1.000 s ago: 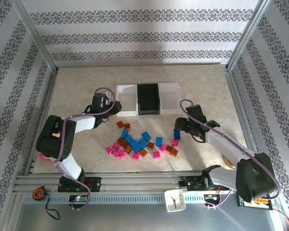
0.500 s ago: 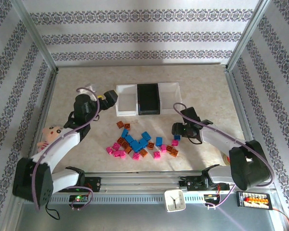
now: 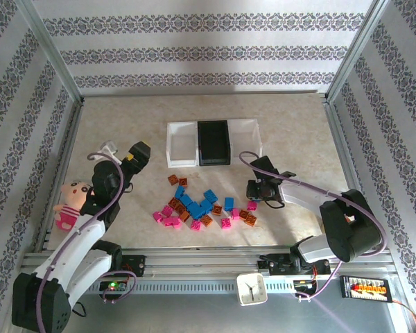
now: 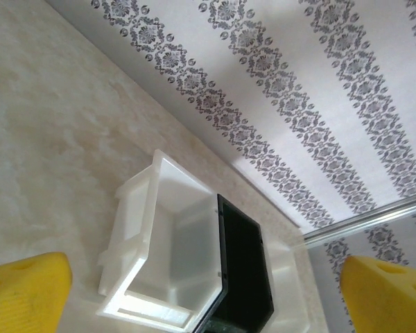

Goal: Sort the legos into containers by color
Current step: Pick up the lego from the center of the table, then place the lego in the container.

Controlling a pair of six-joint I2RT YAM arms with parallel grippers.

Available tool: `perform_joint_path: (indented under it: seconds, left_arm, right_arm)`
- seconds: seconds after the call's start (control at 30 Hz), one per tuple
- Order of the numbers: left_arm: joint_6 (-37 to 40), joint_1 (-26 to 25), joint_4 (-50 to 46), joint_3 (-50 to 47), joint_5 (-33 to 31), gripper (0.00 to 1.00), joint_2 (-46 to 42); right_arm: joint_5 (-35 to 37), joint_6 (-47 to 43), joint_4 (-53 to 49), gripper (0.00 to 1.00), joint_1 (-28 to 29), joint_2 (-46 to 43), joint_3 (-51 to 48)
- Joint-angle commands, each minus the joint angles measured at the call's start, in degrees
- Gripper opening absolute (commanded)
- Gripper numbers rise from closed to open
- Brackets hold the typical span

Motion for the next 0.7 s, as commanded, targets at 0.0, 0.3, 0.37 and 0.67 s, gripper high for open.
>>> perform_joint_path:
  seconds: [0.0, 0.3, 0.37, 0.67]
  left_arm:
    - [-2.4, 1.8, 6.1, -1.2, 4.5, 0.99, -0.9]
    - [0.2, 2.0, 2.3, -1.4, 7.0, 0.99, -1.3]
    - [-0.8, 2.0, 1.1, -2.3, 6.4, 0.99, -1.5]
    - [5.7, 2.0, -15.8, 3.1, 7.8, 0.99, 3.1]
  right_arm:
    - [-0.8, -1.0, 2.7, 0.21, 0.5, -2.4, 3.0]
    - [4.2, -5.5, 0.5, 0.20, -3.9, 0.8, 20.8]
    - [5.7, -5.9, 0.9, 0.20, -5.0, 5.5, 24.9]
    - [6.3, -5.2, -0.4, 0.30, -6.9, 26.5, 42.3]
